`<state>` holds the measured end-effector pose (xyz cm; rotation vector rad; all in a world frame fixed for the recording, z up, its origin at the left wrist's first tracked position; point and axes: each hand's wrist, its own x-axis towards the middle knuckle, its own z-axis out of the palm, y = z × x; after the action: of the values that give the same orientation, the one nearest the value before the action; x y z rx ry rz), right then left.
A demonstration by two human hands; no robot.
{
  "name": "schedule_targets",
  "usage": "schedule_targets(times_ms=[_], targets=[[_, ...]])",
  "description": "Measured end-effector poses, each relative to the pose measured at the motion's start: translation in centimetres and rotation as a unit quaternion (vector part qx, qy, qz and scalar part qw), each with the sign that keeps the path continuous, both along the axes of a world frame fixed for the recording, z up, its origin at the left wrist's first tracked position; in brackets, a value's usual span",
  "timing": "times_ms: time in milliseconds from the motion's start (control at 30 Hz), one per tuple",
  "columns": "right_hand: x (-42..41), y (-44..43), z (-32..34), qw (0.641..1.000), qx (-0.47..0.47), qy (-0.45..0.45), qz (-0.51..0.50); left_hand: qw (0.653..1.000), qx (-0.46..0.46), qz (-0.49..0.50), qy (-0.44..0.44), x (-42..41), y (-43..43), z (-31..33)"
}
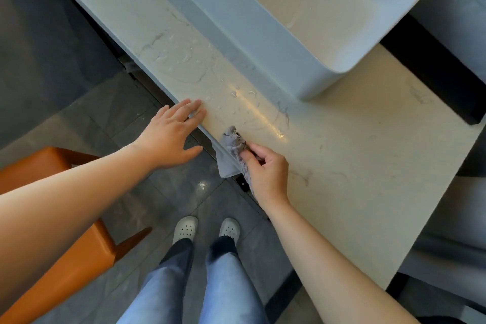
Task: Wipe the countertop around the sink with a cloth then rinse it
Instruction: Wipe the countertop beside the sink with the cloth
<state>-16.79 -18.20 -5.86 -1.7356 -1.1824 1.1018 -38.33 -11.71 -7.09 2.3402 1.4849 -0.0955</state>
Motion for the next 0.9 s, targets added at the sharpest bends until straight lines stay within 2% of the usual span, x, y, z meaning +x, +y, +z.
schedule_targets(times_ms=[67,133,233,367,533,633,900], targets=[[0.9,0.1,1.0,0.999,-0.011,0.033,-0.017,1.000,-0.003,0.005,-0.002,0.1,0.0,0.1],[2.3,1.3,1.8,0.999,0.010,0.014,-0.048,1.000,-0.005,0.012,-0.004,0.3,-0.1,0.1],[4.2,4.8,2.3,0.995,0.062,-0.050,-0.064,0.999,-0.011,0.031,-0.006,0.6,-0.4,0.1],[5.4,9.6,0.7,0.983,0.111,-0.145,-0.027,0.999,-0.021,0.050,-0.003,1.2,-0.5,0.2],[4.7,11.8,-2.4,0.945,0.165,-0.282,-0.003,0.998,-0.021,0.057,-0.003,1.2,-0.6,0.2],[3.9,11.8,-3.4,0.939,0.196,-0.282,-0.032,0.998,-0.018,0.051,-0.009,1.0,-0.5,0.1],[2.4,13.2,-3.8,0.941,0.197,-0.274,-0.034,1.000,-0.018,0.014,-0.017,0.1,0.1,-0.2]])
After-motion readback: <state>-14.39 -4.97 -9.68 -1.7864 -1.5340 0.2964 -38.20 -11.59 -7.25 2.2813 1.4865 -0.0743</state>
